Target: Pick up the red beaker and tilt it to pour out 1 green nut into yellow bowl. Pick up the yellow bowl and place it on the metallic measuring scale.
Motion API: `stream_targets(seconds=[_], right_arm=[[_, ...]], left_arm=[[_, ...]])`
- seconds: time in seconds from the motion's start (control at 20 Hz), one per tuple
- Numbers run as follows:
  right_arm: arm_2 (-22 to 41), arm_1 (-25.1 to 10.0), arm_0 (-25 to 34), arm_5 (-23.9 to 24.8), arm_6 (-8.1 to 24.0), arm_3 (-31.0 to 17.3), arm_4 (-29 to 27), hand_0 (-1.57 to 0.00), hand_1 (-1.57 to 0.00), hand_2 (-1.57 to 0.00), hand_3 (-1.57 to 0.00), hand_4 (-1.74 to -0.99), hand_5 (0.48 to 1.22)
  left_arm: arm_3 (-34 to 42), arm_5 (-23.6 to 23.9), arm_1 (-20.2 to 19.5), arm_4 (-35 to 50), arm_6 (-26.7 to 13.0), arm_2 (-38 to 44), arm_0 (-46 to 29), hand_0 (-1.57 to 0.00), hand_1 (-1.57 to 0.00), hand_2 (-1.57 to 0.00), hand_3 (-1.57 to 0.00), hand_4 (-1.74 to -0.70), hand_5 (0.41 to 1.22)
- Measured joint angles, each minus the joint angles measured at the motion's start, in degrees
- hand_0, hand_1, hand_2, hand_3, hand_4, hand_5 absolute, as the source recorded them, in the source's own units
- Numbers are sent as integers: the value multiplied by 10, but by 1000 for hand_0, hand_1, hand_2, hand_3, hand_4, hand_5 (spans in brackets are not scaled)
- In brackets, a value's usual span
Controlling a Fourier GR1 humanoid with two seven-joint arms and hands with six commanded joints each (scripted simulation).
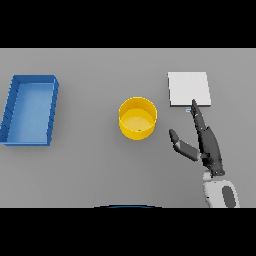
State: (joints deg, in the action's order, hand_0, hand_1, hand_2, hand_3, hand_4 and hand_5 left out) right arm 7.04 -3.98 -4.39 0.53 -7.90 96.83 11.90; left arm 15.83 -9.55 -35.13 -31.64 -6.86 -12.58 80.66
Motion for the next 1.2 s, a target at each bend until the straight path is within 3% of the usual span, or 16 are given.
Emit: stream_targets(seconds=[0.15,0.3,0.6,0.7,0.9,1.0,1.05,1.1,1.2], right_arm=[[2,-7,-9,-7,-4,8,0,1,1,1,1,-1133,640],[2,-7,-2,-11,1,10,-7,1,1,1,1,-1129,659],[2,-15,-15,-16,-20,8,-5,1,1,1,1,-1166,676],[8,-10,-20,-13,-19,10,1,1,1,1,1,-1174,676],[-2,-10,-3,-12,-9,-2,-7,1,1,1,1,-1157,671],[3,-8,-5,-14,-9,3,-6,1,1,1,1,-1155,670],[-2,-9,3,-13,1,-4,-10,1,1,1,1,-1153,670],[0,-10,-6,-14,-8,0,-9,1,1,1,1,-1151,670],[6,-4,-10,-9,-14,1,0,1,1,1,1,-1150,671]], left_arm=[[45,60,-3,60,-40,41,-83,-1571,-1571,-1571,-1566,-1741,1221],[101,97,-3,116,-112,80,-159,-1571,-1571,-1571,-1568,-1741,1221],[320,148,13,196,-155,96,-385,-1571,-1571,-1571,-1570,-1741,1221],[367,163,19,207,-179,98,-431,-1571,-1571,-1571,-1571,-1741,1151],[442,180,29,220,-224,96,-490,-1571,-1571,-1571,-1571,-1741,925],[465,183,34,228,-241,96,-507,-1571,-1571,-1526,-1525,-1521,818],[477,174,29,231,-252,95,-511,-1469,-1344,-1276,-1318,-1369,774],[499,148,24,241,-236,88,-522,-1175,-1075,-1021,-1055,-1232,737],[522,98,12,282,-233,98,-536,-751,-687,-653,-675,-1050,683]])
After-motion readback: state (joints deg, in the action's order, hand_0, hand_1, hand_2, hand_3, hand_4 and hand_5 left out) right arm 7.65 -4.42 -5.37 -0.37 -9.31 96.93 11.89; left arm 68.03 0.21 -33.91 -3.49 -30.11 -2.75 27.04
